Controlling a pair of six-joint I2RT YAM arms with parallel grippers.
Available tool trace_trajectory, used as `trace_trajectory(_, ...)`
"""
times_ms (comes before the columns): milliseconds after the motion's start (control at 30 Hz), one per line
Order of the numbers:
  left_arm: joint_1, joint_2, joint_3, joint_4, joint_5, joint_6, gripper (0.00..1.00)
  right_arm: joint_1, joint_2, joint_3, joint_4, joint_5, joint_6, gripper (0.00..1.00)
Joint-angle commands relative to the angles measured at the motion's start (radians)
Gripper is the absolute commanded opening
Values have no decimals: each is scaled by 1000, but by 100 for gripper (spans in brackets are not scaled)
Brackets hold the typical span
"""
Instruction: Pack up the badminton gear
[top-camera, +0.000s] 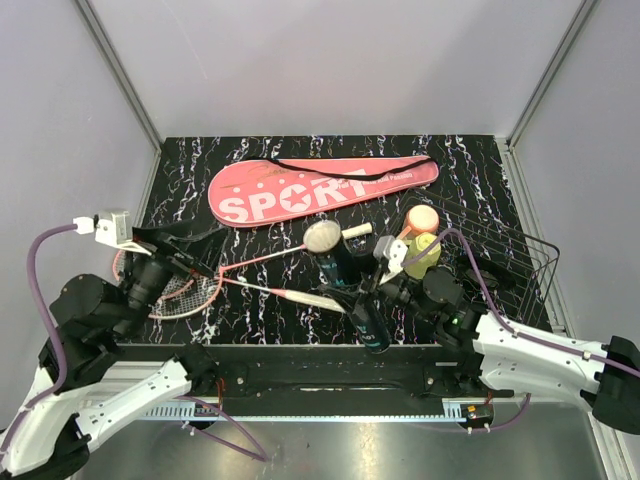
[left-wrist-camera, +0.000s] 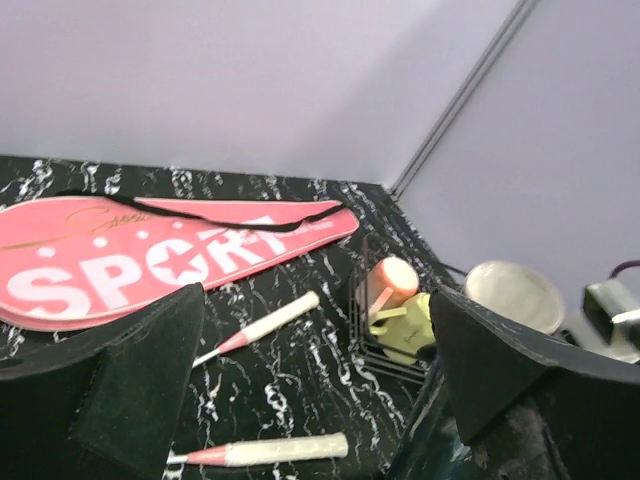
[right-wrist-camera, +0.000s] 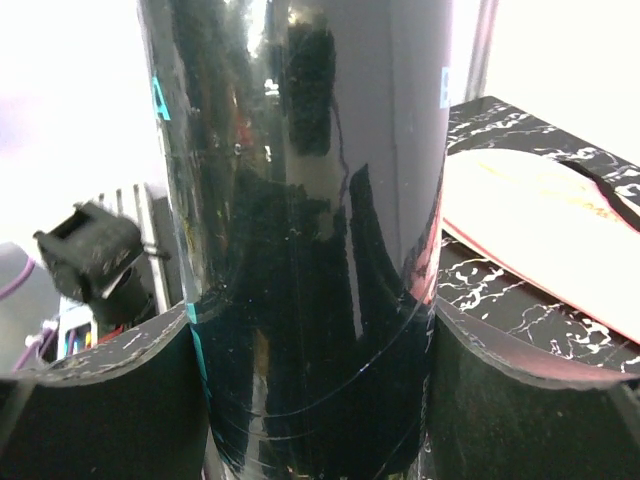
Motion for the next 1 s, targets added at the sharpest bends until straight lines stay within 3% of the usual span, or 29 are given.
trace_trajectory(0, 1, 8, -74, 5, -62, -5, 99, 5, 9, 121, 91, 186, 114, 35)
trace_trajectory(167, 1, 101, -187, 79, 353, 26, 99, 5, 47, 200, 61, 352, 194, 33)
trace_trajectory(267, 1, 184, -240, 183, 521, -21, 99, 6, 73, 253, 32, 404, 289, 33)
trace_trajectory(433, 0, 268, -310, 427, 632, -86, 99, 5, 93, 258, 79, 478, 396, 31)
trace_trajectory(767, 0, 474, -272, 605, 1006, -176, 99, 6, 87, 226, 127, 484, 410, 30)
trace_trajectory(967, -3, 543, -269, 613, 1000, -209, 95, 6, 64, 191, 171, 496, 409, 31)
